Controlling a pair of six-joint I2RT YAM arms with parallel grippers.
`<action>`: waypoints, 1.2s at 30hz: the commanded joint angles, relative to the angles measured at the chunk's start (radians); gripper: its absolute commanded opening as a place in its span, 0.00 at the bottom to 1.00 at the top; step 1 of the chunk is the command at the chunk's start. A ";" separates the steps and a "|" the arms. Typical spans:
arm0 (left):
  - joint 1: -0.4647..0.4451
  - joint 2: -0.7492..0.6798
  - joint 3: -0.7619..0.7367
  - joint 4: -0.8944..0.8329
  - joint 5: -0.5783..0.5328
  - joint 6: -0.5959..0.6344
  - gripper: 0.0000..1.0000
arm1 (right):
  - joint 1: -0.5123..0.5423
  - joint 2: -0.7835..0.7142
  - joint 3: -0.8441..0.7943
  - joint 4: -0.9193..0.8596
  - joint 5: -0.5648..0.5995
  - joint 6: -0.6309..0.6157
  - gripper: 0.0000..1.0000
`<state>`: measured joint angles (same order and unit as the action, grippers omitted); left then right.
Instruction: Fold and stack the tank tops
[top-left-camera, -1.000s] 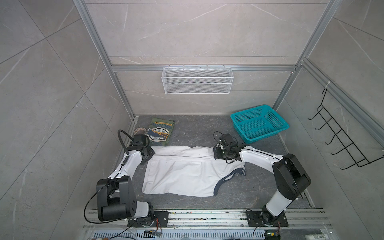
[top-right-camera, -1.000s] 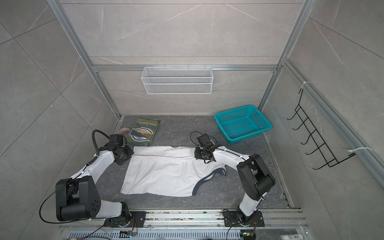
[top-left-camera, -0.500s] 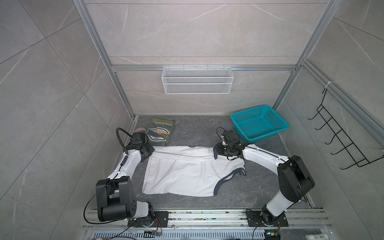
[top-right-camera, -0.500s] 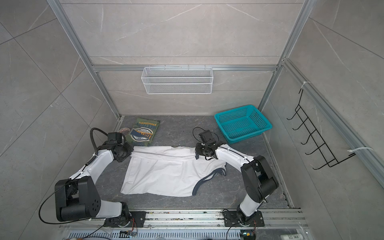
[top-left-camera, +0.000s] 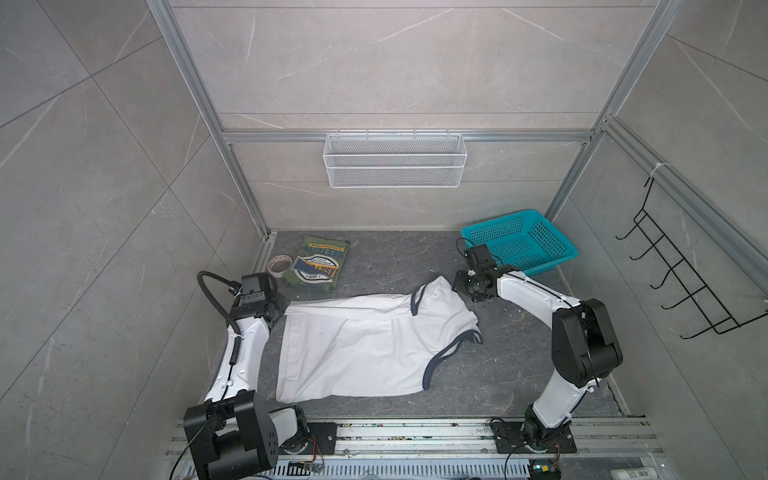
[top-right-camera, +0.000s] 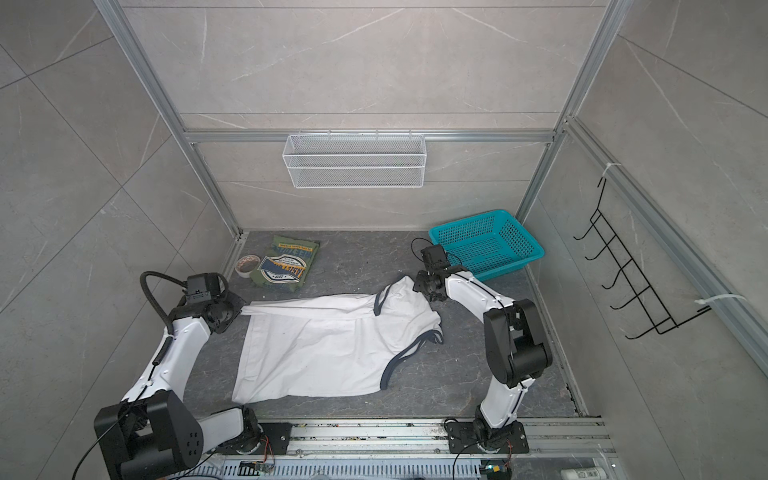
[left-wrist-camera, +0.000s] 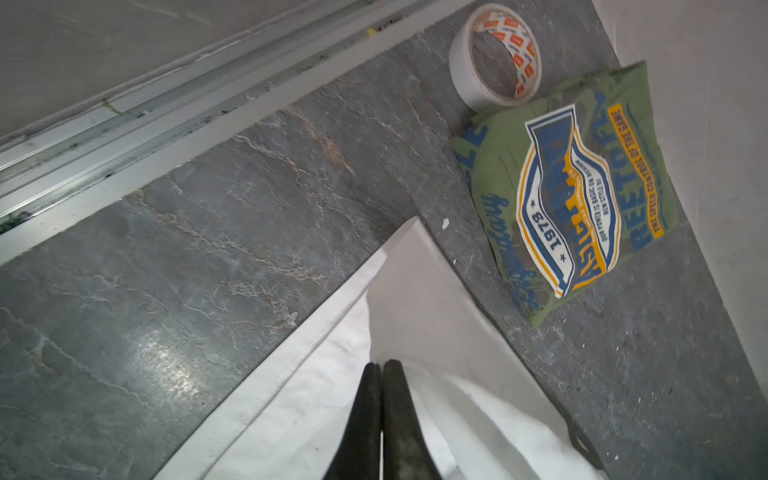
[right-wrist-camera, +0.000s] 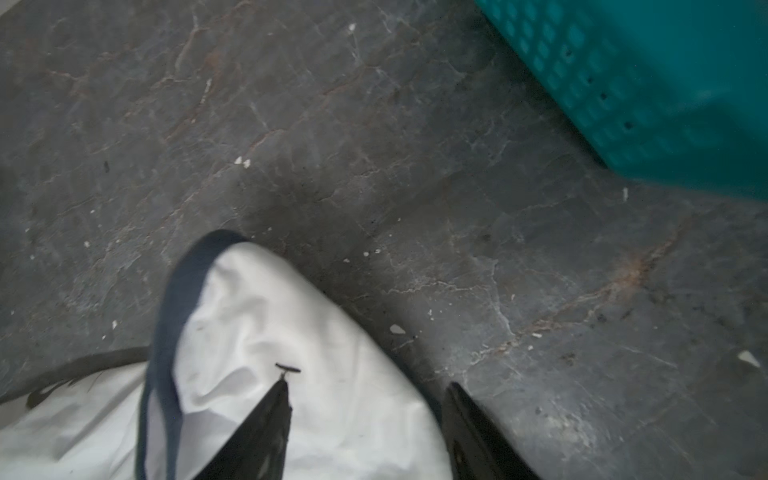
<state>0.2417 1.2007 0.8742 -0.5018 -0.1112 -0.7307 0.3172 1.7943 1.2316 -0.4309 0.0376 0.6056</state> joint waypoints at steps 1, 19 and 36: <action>0.017 -0.012 0.008 -0.018 -0.009 -0.028 0.00 | 0.014 0.067 0.023 -0.011 -0.055 -0.017 0.64; 0.022 0.021 0.001 0.015 0.039 -0.016 0.00 | 0.231 -0.150 -0.093 -0.118 0.113 -0.127 0.05; 0.024 0.026 -0.004 0.024 0.032 -0.019 0.00 | 0.407 -0.471 -0.244 -0.272 0.130 -0.001 0.63</action>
<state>0.2581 1.2377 0.8726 -0.4919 -0.0738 -0.7422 0.8230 1.4181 0.9447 -0.6926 0.1772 0.6430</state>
